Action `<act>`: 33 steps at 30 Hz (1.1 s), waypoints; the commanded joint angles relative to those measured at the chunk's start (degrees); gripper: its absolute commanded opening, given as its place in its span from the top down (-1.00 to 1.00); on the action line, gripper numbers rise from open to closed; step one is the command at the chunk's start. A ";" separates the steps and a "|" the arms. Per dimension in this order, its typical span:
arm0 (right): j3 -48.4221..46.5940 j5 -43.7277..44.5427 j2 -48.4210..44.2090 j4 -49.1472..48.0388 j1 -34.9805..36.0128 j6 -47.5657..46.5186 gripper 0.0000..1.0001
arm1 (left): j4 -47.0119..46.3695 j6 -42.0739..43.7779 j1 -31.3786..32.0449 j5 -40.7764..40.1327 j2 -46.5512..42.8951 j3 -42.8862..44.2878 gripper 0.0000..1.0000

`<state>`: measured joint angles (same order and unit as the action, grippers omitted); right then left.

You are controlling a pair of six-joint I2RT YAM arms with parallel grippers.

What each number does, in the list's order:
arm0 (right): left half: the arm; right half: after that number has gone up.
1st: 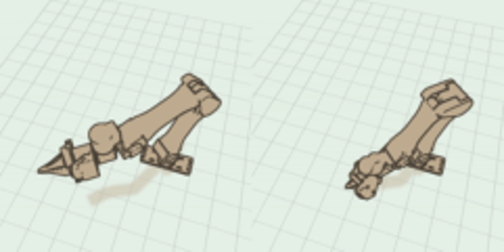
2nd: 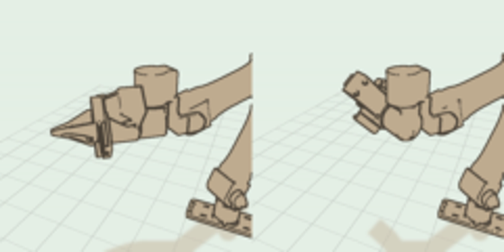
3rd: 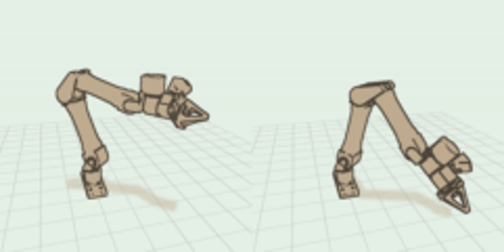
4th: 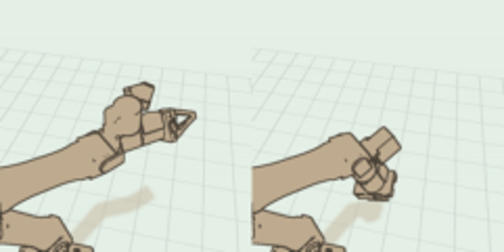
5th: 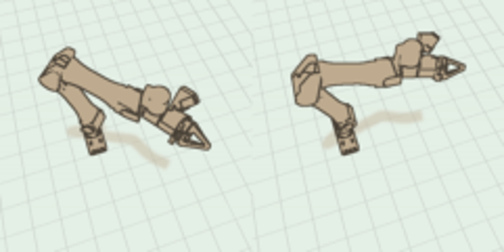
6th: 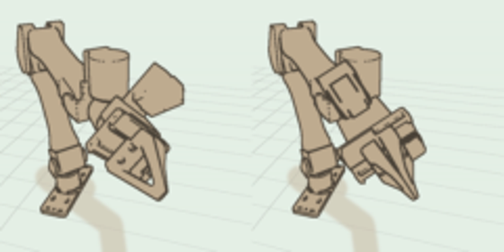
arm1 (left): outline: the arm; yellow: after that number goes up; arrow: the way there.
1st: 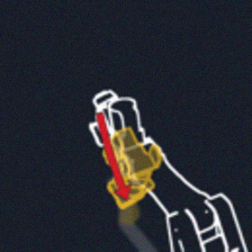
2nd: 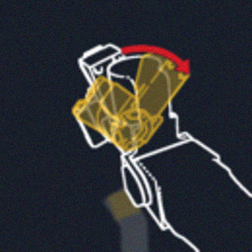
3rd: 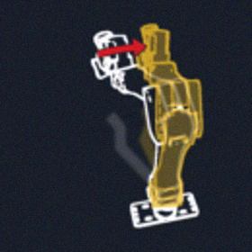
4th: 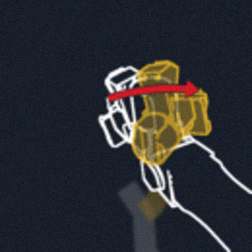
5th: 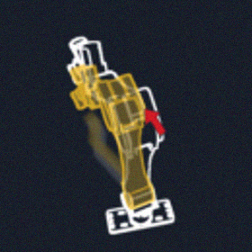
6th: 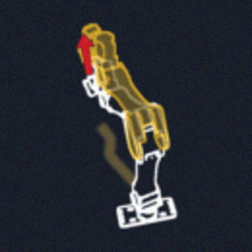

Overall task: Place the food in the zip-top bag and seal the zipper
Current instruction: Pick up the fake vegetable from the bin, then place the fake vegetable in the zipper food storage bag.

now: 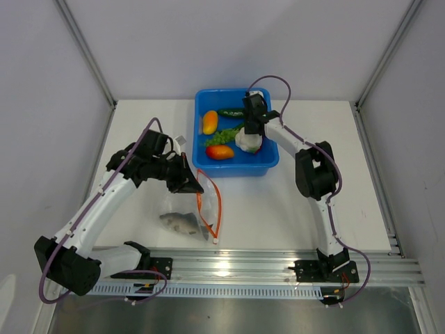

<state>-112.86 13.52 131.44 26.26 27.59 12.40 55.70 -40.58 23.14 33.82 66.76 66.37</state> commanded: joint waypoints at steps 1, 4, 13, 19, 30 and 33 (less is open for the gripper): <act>1.15 -4.02 -2.76 1.78 0.62 1.48 1.00 | -2.35 -1.43 0.07 1.86 -0.31 -0.62 0.99; 0.97 -4.99 -4.17 1.69 0.62 1.83 1.00 | -2.35 -1.61 0.15 1.25 -0.67 -0.28 0.99; 0.97 -6.58 -8.30 2.57 0.62 2.71 1.00 | -1.65 -1.43 -0.02 -0.25 -0.67 1.22 0.99; 1.76 -5.26 -12.69 4.24 0.62 2.98 1.00 | -2.26 -1.87 -0.28 0.19 -0.23 2.10 0.99; 3.43 -6.92 -24.98 8.62 0.71 3.24 1.00 | -2.35 -2.05 -0.90 0.19 1.17 4.12 0.99; 5.53 -8.07 -28.68 9.25 1.49 3.15 1.00 | -3.32 -2.66 -0.99 1.07 1.62 4.47 0.99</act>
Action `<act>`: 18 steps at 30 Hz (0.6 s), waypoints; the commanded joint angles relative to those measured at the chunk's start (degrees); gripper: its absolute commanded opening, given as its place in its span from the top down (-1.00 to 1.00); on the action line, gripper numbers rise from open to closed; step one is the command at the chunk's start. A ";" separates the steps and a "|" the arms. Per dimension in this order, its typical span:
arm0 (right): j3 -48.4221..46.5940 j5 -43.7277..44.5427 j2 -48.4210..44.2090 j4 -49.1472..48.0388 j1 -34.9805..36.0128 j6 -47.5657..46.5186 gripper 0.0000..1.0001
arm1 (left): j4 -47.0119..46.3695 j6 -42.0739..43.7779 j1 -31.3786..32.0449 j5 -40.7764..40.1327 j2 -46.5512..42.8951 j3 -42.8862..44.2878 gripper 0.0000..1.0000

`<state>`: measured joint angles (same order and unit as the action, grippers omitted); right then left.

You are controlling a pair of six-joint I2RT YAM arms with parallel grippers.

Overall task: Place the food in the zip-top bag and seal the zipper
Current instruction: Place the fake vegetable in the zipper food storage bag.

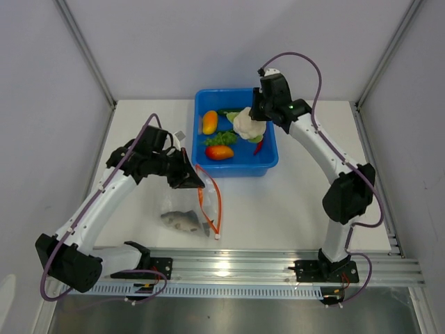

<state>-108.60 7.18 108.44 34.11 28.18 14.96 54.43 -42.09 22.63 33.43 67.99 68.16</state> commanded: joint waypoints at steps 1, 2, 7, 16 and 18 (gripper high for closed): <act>3.37 -1.99 -8.57 1.40 1.17 0.60 1.00 | -2.40 -1.33 -0.57 1.81 0.65 2.77 0.99; 3.91 -2.17 -9.64 1.75 2.04 0.51 1.00 | -2.66 -1.51 -0.57 2.07 0.74 2.85 0.99; 6.19 -4.19 -15.52 9.30 6.26 -0.11 1.00 | -3.02 -0.98 -0.66 2.60 2.15 4.17 0.99; 11.83 -1.47 -23.71 16.33 18.74 0.86 1.00 | -3.37 -0.63 -0.92 2.69 4.79 6.72 0.99; 12.88 -0.85 -25.21 16.69 20.84 1.47 1.00 | -3.20 -0.37 -1.01 2.52 5.31 7.25 0.99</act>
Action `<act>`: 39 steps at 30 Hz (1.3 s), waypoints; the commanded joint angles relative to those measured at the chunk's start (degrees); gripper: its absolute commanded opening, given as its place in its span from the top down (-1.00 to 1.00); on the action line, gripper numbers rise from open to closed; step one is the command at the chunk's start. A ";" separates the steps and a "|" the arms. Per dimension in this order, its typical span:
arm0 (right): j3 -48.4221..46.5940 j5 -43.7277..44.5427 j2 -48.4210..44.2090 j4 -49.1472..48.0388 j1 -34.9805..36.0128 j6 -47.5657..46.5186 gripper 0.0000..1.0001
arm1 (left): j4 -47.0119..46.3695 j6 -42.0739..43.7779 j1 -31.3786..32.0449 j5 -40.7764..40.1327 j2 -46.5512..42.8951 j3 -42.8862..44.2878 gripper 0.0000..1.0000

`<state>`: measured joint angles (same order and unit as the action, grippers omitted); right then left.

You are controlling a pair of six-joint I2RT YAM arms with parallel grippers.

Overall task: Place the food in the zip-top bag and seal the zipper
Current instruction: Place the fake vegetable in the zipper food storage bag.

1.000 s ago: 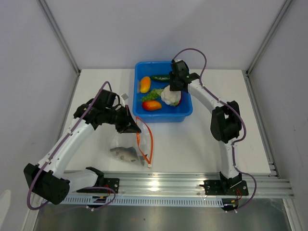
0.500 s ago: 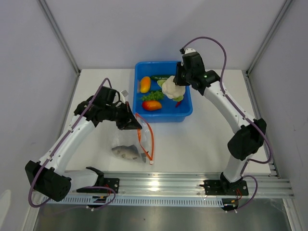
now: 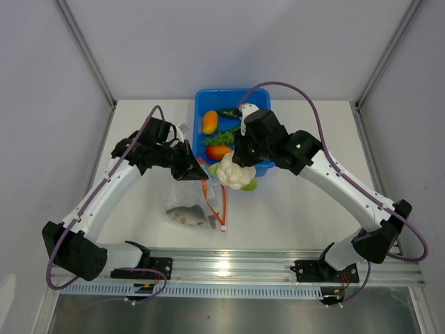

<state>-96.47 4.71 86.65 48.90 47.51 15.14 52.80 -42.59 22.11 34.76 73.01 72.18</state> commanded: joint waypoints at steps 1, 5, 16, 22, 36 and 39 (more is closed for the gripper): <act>1.45 1.88 -3.85 2.33 2.23 1.39 1.00 | -1.56 0.31 -0.49 1.10 0.55 3.84 0.99; 3.73 3.37 -5.61 4.09 4.96 2.09 1.00 | -1.47 0.23 -0.49 1.27 0.38 3.67 0.99; 5.59 2.76 -4.74 1.72 11.20 3.58 1.00 | -3.57 -1.79 -0.49 4.16 -1.99 0.95 0.99; 8.13 5.04 -3.16 -3.81 11.91 3.32 1.00 | -7.00 -4.69 -0.49 7.68 -4.45 -2.39 0.99; 18.40 7.61 -6.14 -22.17 13.58 0.68 1.00 | -9.99 -8.65 -0.40 12.87 -6.92 -5.38 0.99; 21.22 4.10 -9.21 -27.10 14.02 0.86 1.00 | -10.34 -8.83 -0.40 13.05 -6.74 -5.74 0.99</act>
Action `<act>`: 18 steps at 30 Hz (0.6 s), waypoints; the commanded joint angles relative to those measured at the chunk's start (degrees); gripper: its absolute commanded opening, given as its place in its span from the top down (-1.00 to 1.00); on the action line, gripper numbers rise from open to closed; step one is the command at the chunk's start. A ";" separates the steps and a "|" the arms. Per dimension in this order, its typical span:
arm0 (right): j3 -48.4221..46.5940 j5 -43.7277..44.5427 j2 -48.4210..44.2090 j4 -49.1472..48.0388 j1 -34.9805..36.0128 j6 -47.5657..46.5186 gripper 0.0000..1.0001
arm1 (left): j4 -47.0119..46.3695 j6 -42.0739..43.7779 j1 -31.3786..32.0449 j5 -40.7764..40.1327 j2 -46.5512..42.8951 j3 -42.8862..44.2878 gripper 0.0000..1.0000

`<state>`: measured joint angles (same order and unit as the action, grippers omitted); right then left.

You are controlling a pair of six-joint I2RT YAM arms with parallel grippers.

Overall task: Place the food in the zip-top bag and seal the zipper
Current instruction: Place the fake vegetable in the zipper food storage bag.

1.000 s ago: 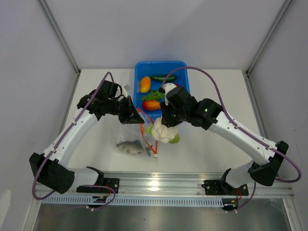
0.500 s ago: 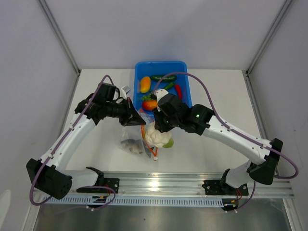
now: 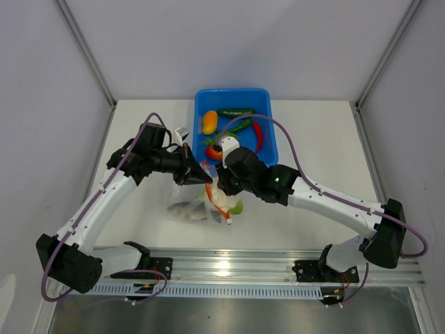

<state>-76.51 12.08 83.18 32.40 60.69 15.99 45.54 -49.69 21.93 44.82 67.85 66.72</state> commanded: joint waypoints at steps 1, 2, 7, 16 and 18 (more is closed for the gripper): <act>2.06 -4.85 -6.44 -11.82 0.75 -0.34 1.00 | -3.26 -1.90 -0.22 3.34 -1.67 -0.62 0.99; 2.68 -6.35 -7.14 -13.84 0.75 -0.60 1.00 | -3.87 -1.99 -0.22 3.52 -1.59 -0.71 0.99; 5.58 -10.40 -11.18 -16.50 2.07 -1.57 1.00 | -3.26 -1.37 -0.31 3.17 -1.15 -0.89 0.99; 10.50 -15.59 -13.66 -19.30 2.68 -3.51 1.00 | -5.99 -3.39 -0.23 4.66 -1.14 -1.33 0.99; 11.56 -15.85 -12.17 -21.94 2.60 -3.68 1.00 | -6.25 -3.83 -0.31 5.45 -1.58 -1.50 0.99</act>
<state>-66.11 -0.99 70.70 17.15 62.83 13.06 42.57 -51.88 21.96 48.25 67.66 65.25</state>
